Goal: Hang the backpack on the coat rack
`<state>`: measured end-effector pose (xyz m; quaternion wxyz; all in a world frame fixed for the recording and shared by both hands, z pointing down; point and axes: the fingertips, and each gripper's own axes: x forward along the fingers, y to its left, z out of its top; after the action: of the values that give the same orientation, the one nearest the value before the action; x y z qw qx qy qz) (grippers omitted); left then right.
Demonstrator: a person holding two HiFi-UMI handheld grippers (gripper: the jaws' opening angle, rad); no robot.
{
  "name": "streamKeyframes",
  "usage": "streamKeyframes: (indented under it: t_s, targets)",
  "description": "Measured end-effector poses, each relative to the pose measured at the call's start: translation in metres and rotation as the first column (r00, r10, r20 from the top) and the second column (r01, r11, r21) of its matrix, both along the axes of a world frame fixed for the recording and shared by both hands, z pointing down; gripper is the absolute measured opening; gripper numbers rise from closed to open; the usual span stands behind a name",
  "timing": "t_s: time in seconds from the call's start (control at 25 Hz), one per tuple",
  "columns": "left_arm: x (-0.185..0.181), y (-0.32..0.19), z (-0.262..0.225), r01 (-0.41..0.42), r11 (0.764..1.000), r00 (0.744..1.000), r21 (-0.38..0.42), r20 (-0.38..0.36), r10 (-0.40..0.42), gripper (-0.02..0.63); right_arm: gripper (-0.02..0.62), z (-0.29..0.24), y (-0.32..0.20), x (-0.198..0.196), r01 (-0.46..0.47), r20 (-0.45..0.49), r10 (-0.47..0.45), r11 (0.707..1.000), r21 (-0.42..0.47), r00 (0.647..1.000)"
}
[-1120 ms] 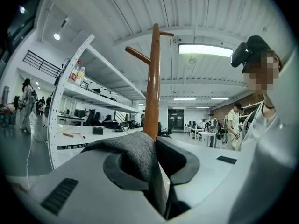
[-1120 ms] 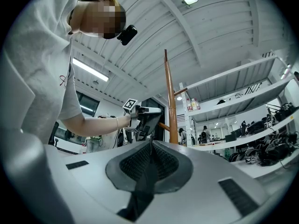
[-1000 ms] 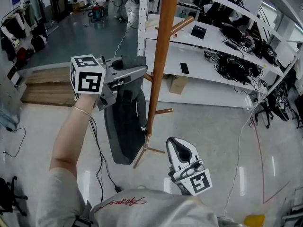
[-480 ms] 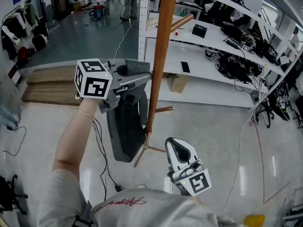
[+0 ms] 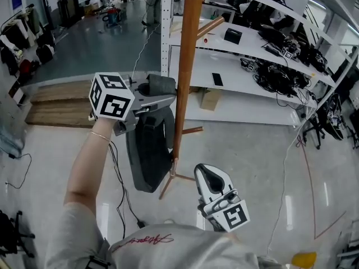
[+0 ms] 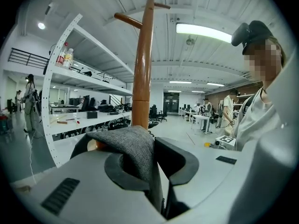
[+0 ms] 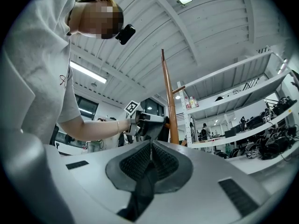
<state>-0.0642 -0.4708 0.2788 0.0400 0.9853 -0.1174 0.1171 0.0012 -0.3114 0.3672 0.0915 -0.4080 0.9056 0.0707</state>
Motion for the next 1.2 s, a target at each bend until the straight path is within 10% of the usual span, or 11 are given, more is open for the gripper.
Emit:
streamKeyframes:
  t_s: [0.36,0.72,0.96,1.2]
  targets:
    - [-0.001,-0.005,0.022,0.043,0.998,0.996,-0.036,0.078,-0.04,0.058,0.023,-0.003,0.004,-0.007,0.031,-0.002,-0.031,0.999,0.014,1.0]
    - [-0.008,-0.007,0.018,0.127,0.992,0.992,-0.001,-0.014,-0.127,0.063,0.023,-0.004,0.011,-0.006,0.032,-0.006,-0.032,0.999,0.01,0.999]
    - [-0.01,-0.007,0.029,0.2,0.979,0.974,0.046,0.095,-0.203,0.254,0.023,0.0,0.012,-0.011,0.048,-0.006,-0.048,0.999,0.005,0.999]
    - [-0.028,-0.014,0.025,0.32,0.947,0.947,0.015,-0.024,-0.32,0.297,0.023,0.003,0.016,-0.012,0.066,-0.005,-0.066,0.998,0.001,0.998]
